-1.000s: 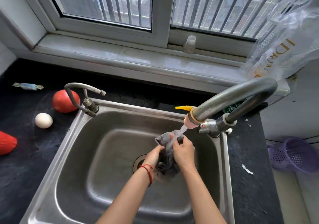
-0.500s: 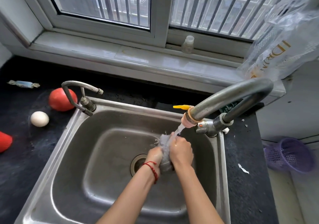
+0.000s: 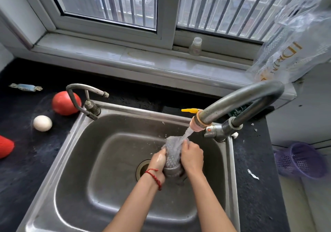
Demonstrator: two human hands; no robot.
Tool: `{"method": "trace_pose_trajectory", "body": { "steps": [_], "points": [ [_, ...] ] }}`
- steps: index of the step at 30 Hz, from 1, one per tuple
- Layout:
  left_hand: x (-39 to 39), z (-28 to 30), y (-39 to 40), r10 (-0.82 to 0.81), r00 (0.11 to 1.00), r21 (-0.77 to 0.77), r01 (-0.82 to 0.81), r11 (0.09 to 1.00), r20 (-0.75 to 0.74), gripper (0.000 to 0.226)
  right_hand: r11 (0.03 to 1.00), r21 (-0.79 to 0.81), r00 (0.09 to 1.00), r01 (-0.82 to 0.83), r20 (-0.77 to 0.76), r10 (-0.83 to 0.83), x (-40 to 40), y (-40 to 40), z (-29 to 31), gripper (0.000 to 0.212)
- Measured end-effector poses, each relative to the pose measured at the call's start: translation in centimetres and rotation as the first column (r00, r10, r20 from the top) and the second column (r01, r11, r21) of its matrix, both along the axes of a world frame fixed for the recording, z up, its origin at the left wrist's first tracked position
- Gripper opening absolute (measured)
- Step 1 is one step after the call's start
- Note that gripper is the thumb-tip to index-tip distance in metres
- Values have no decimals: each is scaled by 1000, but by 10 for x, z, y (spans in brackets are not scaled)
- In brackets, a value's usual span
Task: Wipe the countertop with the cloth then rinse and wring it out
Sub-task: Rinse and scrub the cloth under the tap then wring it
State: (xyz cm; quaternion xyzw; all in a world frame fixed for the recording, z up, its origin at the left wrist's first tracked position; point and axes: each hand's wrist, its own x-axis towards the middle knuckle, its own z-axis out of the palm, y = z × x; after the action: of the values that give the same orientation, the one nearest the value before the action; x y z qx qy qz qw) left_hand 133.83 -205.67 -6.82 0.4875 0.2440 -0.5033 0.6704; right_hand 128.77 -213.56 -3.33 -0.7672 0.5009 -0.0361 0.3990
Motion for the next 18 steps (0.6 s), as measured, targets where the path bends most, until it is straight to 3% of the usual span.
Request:
{"method": "trace_pose_trajectory", "body": {
  "steps": [2, 4, 7, 9, 12, 15, 18],
  "points": [
    [9, 5, 8, 118, 991, -24, -117, 993, 68, 25, 979, 153, 962, 138, 214, -169, -3, -7, 0, 38],
    [19, 11, 15, 189, 970, -24, -188, 982, 151, 20, 963, 233, 931, 133, 304, -202, -8, -12, 7, 28],
    [31, 12, 23, 210, 916, 21, -231, 973, 341, 10, 985, 164, 938, -53, 346, -7, -11, -17, 17, 21],
    [37, 16, 30, 184, 856, 37, -230, 972, 483, 16, 991, 63, 925, -118, 371, 87, -14, -18, 18, 32],
    [46, 19, 40, 88, 755, 50, -158, 986, 650, 25, 997, 21, 899, -70, 434, 54, -23, -20, 17, 53],
    [48, 21, 42, 23, 691, 74, -111, 991, 723, 24, 987, 162, 871, -13, 486, -69, -25, -12, 29, 15],
    [42, 18, 34, -33, 658, 152, -124, 981, 752, 14, 973, 223, 902, 60, 405, -148, -16, -3, 25, 21]
  ]
}}
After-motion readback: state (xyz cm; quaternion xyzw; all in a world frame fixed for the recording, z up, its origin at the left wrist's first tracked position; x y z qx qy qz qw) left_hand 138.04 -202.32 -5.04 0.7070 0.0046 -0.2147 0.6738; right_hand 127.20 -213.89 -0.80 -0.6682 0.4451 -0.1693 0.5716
